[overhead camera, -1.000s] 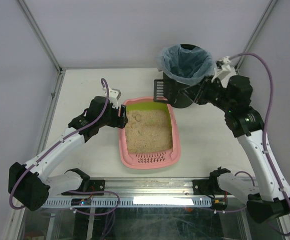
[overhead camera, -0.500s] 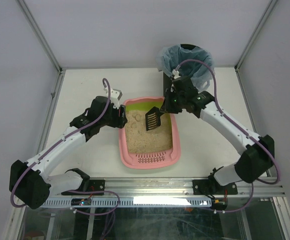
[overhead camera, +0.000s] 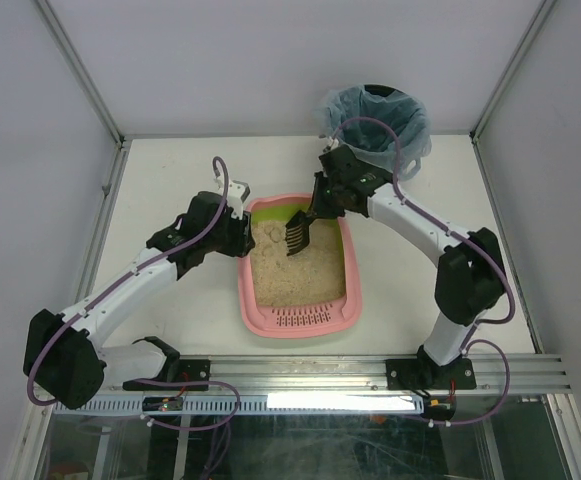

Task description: Clean the litter box

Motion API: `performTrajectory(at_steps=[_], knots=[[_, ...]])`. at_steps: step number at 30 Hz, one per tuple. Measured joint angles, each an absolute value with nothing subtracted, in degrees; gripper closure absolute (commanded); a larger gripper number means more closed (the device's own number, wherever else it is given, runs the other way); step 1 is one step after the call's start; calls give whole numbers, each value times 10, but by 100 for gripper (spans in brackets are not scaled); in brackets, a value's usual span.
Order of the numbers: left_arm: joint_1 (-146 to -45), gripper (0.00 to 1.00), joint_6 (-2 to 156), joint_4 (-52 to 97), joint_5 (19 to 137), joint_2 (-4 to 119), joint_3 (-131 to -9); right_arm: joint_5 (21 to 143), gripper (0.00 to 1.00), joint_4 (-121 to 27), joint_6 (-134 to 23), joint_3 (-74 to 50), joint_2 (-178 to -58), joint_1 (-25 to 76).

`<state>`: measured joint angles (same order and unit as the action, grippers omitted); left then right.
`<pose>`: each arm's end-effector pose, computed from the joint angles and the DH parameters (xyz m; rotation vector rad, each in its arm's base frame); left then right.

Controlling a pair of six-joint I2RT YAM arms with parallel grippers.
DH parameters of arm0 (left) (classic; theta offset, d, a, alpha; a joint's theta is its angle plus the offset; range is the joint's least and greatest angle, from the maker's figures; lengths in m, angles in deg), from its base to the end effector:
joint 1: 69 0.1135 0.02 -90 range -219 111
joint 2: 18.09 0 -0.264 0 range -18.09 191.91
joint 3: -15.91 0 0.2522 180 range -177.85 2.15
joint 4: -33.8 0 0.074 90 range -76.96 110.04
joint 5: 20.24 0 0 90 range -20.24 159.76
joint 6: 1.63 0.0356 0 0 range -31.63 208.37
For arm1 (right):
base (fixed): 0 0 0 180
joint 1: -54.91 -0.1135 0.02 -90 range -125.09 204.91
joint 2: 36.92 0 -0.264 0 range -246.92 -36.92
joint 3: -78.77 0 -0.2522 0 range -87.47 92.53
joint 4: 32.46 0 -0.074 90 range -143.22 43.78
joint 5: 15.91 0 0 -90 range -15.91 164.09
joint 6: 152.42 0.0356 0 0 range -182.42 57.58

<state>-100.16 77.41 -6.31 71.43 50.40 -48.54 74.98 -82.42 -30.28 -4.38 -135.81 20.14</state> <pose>0.2163 -0.1320 0.2650 0.4310 2.3362 -0.3933 0.3121 0.2173 0.2790 -0.0654 2.5503 0.5008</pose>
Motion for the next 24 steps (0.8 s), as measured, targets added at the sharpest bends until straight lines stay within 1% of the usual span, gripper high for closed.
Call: performTrajectory(at_steps=[4, 8, 12, 17, 21, 24], knots=[[-1002, 78, 774, -64, 715, 506, -487, 778, 100, -781, -284, -58, -1366, 199], [-1002, 80, 774, -67, 717, 511, -492, 824, 100, -706, -257, -104, -1369, 187], [-1001, 80, 775, -69, 715, 512, -492, 879, 100, -614, -227, -162, -1366, 182], [-1000, 81, 775, -71, 705, 511, -493, 897, 100, -528, -197, -229, -1343, 185], [-1000, 80, 775, -73, 704, 511, -494, 889, 100, -495, -179, -270, -1317, 181], [-1000, 76, 775, -74, 704, 511, -495, 877, 100, -497, -168, -298, -1285, 171]])
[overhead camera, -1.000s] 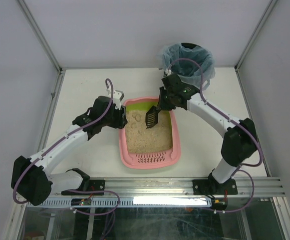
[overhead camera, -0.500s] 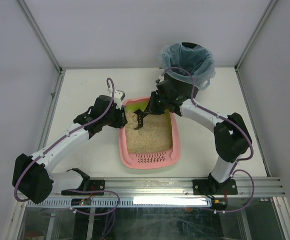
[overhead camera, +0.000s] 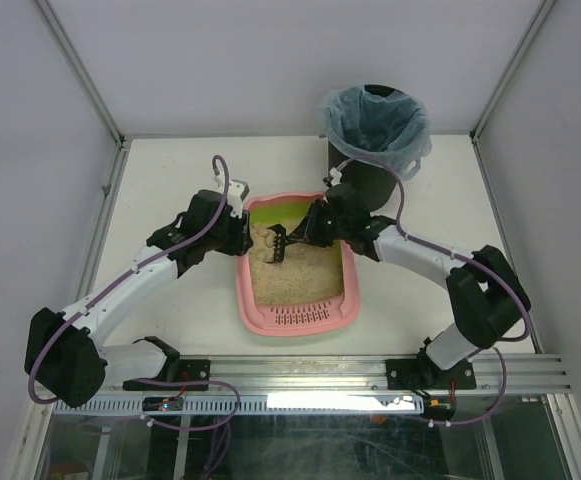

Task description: Clean the litter box

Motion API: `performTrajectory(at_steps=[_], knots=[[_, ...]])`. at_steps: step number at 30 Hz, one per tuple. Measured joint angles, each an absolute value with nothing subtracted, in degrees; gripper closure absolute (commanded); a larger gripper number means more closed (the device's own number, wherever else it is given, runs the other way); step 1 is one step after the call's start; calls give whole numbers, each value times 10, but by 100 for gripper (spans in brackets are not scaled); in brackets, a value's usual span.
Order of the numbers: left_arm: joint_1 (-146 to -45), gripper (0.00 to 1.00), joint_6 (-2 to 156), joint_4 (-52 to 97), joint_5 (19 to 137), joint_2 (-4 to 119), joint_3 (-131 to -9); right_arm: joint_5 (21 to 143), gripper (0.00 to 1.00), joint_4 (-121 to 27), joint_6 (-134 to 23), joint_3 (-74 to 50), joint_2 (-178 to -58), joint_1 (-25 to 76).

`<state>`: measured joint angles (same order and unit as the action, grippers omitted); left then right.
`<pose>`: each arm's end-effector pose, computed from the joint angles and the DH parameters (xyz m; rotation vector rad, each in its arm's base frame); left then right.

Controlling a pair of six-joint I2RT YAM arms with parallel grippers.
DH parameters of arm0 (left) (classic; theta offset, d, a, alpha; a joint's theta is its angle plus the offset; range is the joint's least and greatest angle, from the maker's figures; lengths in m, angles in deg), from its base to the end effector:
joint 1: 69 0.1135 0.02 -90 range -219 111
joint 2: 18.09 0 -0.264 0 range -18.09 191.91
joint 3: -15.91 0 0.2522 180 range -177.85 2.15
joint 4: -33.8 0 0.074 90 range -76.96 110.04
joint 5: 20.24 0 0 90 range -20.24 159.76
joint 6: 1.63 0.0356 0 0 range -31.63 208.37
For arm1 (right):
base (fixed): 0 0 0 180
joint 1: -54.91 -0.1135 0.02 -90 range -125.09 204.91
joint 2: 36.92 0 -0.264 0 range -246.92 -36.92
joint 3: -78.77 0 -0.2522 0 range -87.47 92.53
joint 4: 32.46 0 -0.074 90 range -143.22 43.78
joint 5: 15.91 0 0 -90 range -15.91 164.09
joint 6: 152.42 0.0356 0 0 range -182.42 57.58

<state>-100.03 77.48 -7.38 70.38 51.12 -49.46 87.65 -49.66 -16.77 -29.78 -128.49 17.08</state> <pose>0.2187 -0.1320 0.2659 0.4226 2.3493 -0.3656 0.2716 0.2215 0.2248 0.0228 2.4166 1.0092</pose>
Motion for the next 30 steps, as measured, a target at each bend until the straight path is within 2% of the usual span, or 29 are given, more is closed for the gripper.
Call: performTrajectory(at_steps=[8, 16, 30], knots=[[-1000, 71, 774, -73, 703, 509, -495, 833, 100, -518, -146, -367, -1155, 155], [-1000, 60, 775, -75, 702, 505, -494, 803, 100, -513, -110, -455, -1023, 158], [-1002, 56, 775, -65, 714, 474, -488, 804, 100, -375, 28, -694, -772, 197]])
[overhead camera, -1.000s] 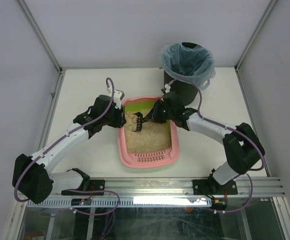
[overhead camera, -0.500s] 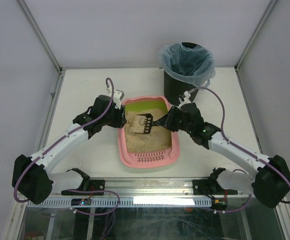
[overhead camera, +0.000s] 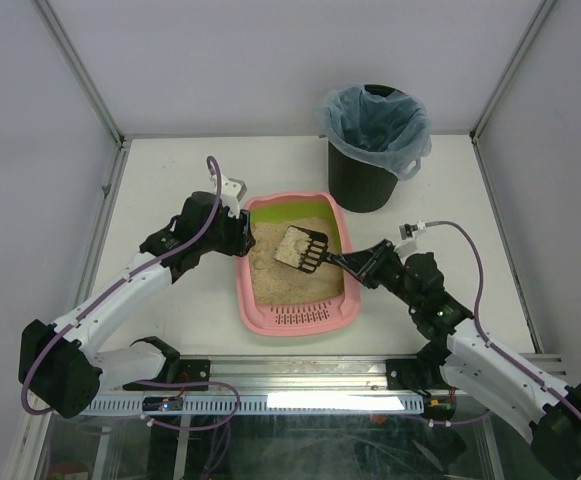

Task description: Clean the litter box

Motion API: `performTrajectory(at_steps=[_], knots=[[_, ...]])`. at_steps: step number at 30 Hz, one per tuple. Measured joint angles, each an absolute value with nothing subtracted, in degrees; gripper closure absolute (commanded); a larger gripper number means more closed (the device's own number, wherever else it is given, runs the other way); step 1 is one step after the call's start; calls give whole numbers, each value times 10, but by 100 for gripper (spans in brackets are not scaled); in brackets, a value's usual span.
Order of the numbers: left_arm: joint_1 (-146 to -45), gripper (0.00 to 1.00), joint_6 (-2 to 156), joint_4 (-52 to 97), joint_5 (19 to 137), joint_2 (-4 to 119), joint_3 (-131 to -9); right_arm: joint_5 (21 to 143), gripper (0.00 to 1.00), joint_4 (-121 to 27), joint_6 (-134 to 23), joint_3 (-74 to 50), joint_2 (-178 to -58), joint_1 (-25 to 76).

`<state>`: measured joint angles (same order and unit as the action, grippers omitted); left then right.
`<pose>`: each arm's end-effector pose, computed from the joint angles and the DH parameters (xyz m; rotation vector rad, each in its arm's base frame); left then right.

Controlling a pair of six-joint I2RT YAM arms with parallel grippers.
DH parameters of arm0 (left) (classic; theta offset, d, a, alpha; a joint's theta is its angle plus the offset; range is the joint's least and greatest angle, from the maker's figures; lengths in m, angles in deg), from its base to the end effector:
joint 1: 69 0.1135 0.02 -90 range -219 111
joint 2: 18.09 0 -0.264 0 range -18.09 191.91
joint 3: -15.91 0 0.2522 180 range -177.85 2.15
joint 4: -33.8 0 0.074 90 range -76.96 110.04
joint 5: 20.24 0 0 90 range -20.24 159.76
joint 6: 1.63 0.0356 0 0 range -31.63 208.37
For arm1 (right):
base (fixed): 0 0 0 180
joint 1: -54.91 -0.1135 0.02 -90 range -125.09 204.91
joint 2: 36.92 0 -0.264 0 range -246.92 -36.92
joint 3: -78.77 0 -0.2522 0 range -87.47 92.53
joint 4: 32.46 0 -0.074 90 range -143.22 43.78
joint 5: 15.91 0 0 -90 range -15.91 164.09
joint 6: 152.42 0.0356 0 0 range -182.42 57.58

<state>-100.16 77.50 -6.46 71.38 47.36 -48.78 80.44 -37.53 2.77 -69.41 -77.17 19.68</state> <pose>0.2093 -0.1277 0.2784 0.4235 2.2821 -0.4098 0.1401 0.1038 0.2216 0.4366 1.9735 1.2949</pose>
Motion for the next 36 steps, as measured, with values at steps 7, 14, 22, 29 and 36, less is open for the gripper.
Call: performTrajectory(at_steps=[7, 14, 22, 29, 36], knots=[[-1002, 55, 775, -65, 714, 474, -487, 815, 100, -350, 72, -717, -745, 209], [-1002, 55, 775, -65, 714, 473, -485, 836, 100, -317, 88, -704, -775, 218], [-1002, 55, 775, -65, 713, 473, -485, 865, 100, -261, 109, -708, -819, 221], [-1002, 54, 775, -65, 713, 473, -485, 882, 100, -256, 105, -700, -814, 227], [-1002, 54, 775, -65, 713, 474, -485, 887, 100, -277, 93, -690, -784, 237]])
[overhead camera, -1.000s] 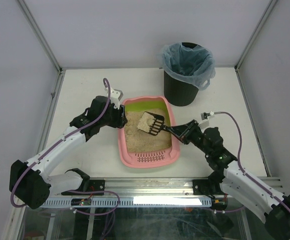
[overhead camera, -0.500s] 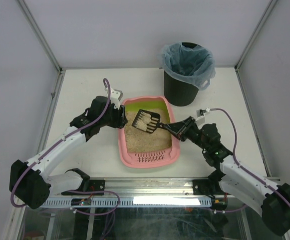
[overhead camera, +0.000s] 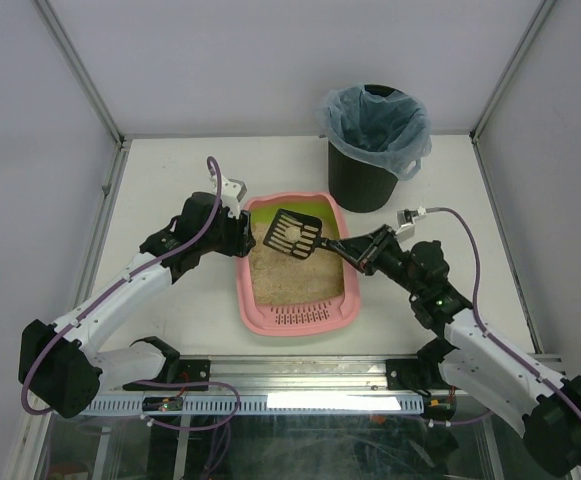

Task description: Clean the litter box

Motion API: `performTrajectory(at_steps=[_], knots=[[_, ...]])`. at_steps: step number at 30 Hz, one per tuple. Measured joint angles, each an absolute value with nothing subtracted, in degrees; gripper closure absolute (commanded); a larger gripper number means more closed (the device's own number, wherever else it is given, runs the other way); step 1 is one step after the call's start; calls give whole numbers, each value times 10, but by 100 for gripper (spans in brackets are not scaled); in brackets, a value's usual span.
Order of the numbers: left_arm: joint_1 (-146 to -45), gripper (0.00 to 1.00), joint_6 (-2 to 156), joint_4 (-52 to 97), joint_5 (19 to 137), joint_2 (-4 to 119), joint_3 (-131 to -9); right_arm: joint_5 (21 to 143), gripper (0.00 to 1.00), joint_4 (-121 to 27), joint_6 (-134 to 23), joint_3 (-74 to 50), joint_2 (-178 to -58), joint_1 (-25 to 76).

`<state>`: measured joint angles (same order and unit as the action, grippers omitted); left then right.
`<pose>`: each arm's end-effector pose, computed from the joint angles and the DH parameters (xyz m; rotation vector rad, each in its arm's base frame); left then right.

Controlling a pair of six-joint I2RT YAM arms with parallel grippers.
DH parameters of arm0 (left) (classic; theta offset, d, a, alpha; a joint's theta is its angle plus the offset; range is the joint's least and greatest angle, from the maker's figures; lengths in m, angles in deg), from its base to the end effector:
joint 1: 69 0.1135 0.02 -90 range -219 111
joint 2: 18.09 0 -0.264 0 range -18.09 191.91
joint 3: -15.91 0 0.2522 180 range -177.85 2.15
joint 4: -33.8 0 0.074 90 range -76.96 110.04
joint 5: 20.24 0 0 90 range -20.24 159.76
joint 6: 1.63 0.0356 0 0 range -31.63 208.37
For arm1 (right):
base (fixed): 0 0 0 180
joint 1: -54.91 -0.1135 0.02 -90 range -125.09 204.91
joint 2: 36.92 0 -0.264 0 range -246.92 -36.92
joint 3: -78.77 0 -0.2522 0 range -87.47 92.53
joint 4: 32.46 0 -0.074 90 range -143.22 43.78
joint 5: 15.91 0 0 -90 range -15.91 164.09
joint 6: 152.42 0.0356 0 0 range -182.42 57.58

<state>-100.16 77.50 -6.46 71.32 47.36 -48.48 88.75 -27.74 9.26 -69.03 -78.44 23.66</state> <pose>0.2090 -0.1275 0.2766 0.4238 2.2872 -0.4069 0.1486 0.1007 0.2390 0.4430 1.8531 1.5173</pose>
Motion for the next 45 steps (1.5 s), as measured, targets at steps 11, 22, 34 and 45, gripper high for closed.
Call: performTrajectory(at_steps=[11, 22, 34, 45], knots=[[-1002, 53, 775, -65, 711, 474, -485, 895, 100, -300, 80, -670, -787, 249], [-1001, 53, 775, -65, 698, 474, -485, 952, 100, -304, 71, -665, -804, 283], [-1001, 53, 775, -65, 688, 476, -485, 1015, 100, -284, 83, -659, -842, 332], [-1001, 53, 775, -65, 680, 489, -485, 1011, 100, -457, -37, -484, -840, 359]])
